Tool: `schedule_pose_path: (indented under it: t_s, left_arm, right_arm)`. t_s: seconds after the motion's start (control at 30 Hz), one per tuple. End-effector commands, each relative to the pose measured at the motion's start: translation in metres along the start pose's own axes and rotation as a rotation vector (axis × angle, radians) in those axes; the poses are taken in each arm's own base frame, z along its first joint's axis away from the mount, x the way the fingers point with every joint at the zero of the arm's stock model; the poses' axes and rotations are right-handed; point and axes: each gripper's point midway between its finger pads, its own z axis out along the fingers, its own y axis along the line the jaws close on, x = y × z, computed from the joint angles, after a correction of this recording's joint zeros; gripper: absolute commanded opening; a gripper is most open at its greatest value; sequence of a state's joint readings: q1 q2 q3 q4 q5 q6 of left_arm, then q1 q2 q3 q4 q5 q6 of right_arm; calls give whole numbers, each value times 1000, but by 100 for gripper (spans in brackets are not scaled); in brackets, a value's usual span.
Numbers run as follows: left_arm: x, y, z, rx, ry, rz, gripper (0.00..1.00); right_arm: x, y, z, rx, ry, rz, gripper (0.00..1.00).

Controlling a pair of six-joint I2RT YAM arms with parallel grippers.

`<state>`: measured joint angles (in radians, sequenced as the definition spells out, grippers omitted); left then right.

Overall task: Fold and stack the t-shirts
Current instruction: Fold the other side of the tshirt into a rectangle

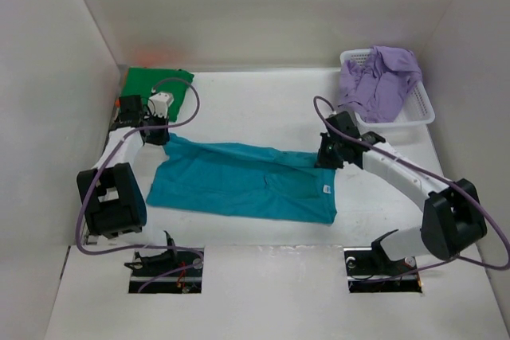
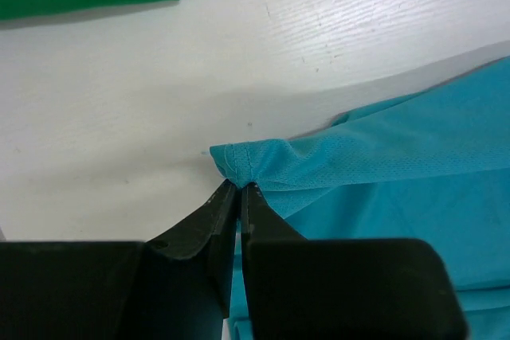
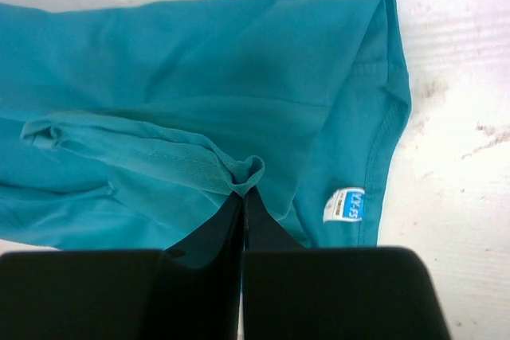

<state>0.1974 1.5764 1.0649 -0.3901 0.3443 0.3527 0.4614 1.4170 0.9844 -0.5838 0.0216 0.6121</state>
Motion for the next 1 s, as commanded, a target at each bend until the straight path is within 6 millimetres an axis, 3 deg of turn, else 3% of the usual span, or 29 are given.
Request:
schedule_pose_path:
  t_s: [0.0,0.13,0.37,0.47,0.57,0.73,0.8,0.87,0.97]
  left_arm:
    - [-8,1,-18,-31,-66,102,4]
    - [-1,-5,-30,-40,-78,196,7]
    - [-45,-10,-28,-43,-163,290,8]
    - [-48,-15,-28,-31,-161,297,9]
    - [-24,-30,-36,14,-106,309,11]
    - [65,-61,-50,144,112,328,24]
    - [89,-71,-59,197,189,322,29]
    - [95,-74,-68,228,213,296,35]
    - [77,-69,-79,221,175,254,50]
  right_arm:
    - [-7,10,-7,-47,-92,42,0]
    - [0,8,-11,-45,-107,58,0]
    - [2,14,-9,-49,-109,51,0]
    - [7,18,-9,-53,-103,48,0]
    - [20,16,-9,-49,-92,54,0]
    - [41,16,-3,-53,-65,50,0]
    - [44,17,-1,-58,-62,50,0]
    - [46,19,0,-65,-57,46,0]
    - [48,18,2,-64,-56,46,0]
